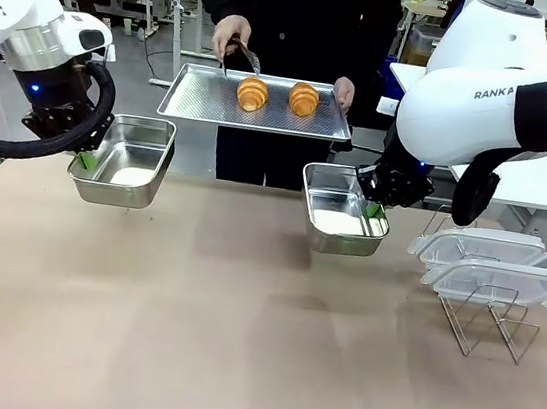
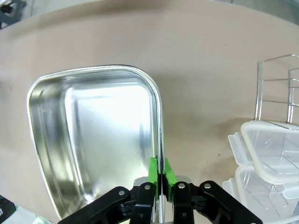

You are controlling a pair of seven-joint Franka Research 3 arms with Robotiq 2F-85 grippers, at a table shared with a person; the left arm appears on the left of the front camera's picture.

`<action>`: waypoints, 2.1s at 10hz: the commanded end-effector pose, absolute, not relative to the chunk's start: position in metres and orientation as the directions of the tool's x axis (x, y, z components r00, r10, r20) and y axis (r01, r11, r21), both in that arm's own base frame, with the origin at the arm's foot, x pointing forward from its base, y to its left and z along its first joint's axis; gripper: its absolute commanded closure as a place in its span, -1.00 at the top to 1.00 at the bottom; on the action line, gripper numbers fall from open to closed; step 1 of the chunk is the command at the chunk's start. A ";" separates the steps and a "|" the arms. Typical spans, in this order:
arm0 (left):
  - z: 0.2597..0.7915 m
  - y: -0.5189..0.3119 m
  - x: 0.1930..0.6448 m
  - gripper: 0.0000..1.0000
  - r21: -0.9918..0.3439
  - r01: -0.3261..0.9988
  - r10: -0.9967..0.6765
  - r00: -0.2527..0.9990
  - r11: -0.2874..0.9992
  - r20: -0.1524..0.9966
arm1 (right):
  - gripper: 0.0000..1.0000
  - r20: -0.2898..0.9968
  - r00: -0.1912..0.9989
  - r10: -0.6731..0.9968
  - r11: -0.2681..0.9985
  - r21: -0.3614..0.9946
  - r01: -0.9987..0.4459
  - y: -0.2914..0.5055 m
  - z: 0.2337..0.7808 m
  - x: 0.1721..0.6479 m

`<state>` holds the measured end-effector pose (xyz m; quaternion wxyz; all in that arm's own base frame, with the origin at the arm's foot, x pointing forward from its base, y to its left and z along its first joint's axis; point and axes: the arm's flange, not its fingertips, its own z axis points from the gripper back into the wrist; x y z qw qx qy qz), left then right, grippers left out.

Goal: Place the bread in airtight containers.
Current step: Once an object is inside an Airtight Container , place the container in the center of the table.

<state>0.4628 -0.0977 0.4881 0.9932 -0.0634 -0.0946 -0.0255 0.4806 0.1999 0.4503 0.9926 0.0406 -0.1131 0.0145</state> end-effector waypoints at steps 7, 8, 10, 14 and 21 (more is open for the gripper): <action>0.494 -0.097 0.464 -1.00 -0.122 0.065 -0.041 0.980 0.990 0.194 | -1.00 0.233 0.972 -0.002 0.997 0.077 -0.017 0.201 0.453 0.481; 0.494 -0.097 0.464 -1.00 -0.122 0.065 -0.041 0.980 0.990 0.194 | -1.00 0.233 0.972 -0.002 0.997 0.077 -0.017 0.201 0.453 0.481; 0.494 -0.097 0.464 -1.00 -0.122 0.065 -0.041 0.980 0.990 0.194 | -1.00 0.233 0.972 -0.002 0.997 0.077 -0.017 0.201 0.453 0.481; 0.494 -0.097 0.464 -1.00 -0.122 0.065 -0.041 0.980 0.990 0.194 | -1.00 0.233 0.972 -0.002 0.997 0.077 -0.017 0.201 0.453 0.481; 0.494 -0.097 0.464 -1.00 -0.122 0.065 -0.041 0.980 0.990 0.194 | -1.00 0.233 0.972 -0.002 0.997 0.077 -0.017 0.201 0.453 0.481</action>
